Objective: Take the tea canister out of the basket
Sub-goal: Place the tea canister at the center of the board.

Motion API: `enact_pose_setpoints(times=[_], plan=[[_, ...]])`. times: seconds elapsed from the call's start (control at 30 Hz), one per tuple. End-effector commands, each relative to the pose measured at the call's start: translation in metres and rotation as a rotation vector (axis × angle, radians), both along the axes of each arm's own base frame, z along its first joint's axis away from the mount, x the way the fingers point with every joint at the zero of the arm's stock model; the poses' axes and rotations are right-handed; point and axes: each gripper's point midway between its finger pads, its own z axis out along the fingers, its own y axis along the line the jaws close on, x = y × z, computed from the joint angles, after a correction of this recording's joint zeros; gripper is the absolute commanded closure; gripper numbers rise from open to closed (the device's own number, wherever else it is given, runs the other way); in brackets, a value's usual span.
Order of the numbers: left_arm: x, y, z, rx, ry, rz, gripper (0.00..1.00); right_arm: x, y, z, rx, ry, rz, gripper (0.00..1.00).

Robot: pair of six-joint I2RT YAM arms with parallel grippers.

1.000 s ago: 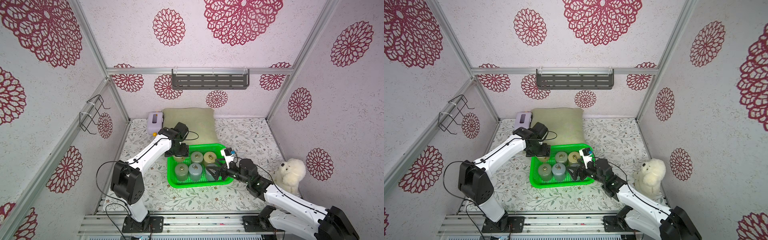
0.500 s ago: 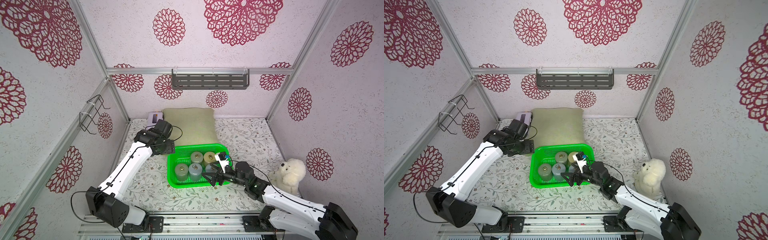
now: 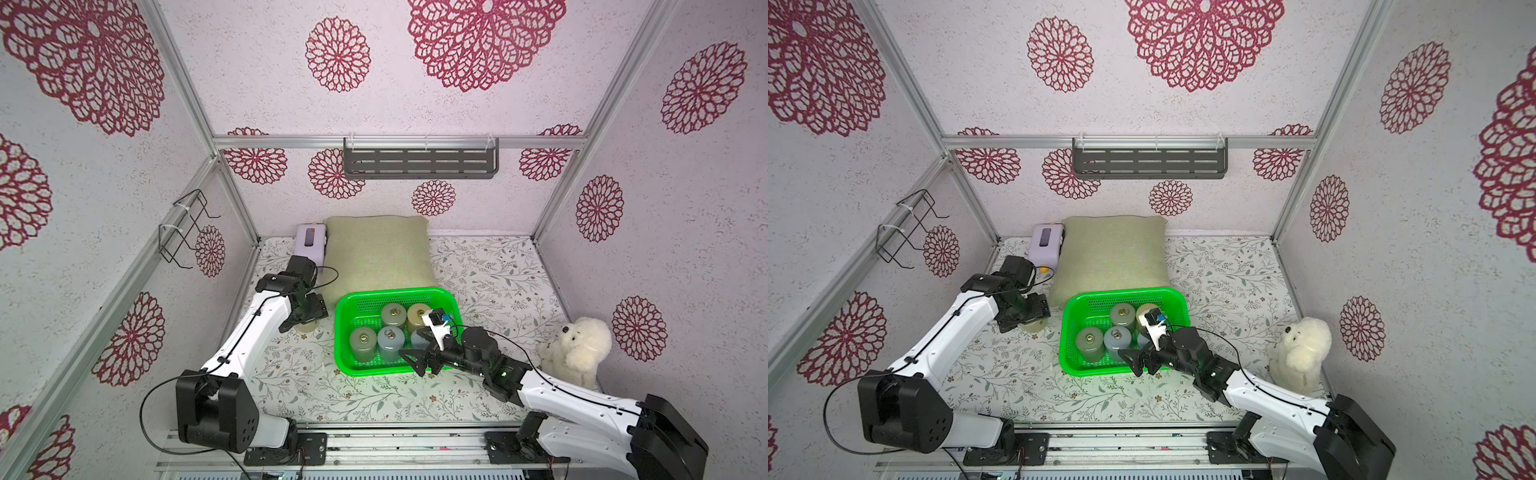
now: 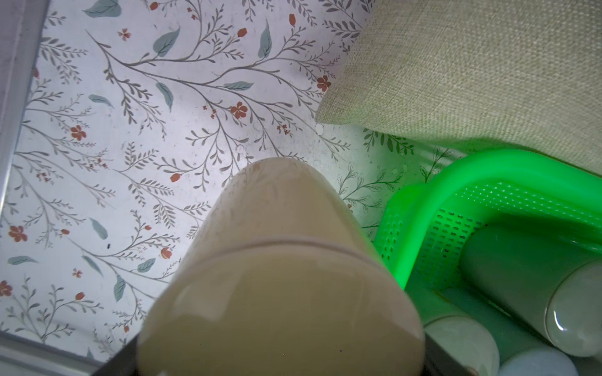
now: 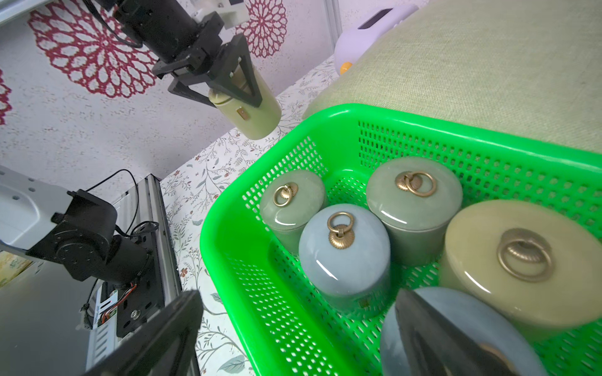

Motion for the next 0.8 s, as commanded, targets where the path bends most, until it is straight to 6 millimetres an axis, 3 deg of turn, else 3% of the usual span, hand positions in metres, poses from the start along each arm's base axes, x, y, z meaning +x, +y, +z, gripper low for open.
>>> enact_pose_setpoints(times=[0.0,0.33,0.53,0.77], plan=[[0.032,-0.011,-0.001,-0.053,-0.085,-0.012,0.26,0.008,0.003,0.022,0.023,-0.068,-0.029,0.01],[0.044,-0.021,-0.055,-0.078,0.041,-0.017,0.26,0.012,-0.001,0.022,0.015,-0.074,-0.058,0.01],[0.041,-0.019,-0.067,-0.061,0.086,-0.022,0.25,0.013,-0.004,0.024,0.015,-0.081,-0.076,0.01],[0.038,-0.022,-0.074,-0.074,0.108,-0.029,0.11,0.014,-0.005,0.024,0.016,-0.081,-0.083,0.01]])
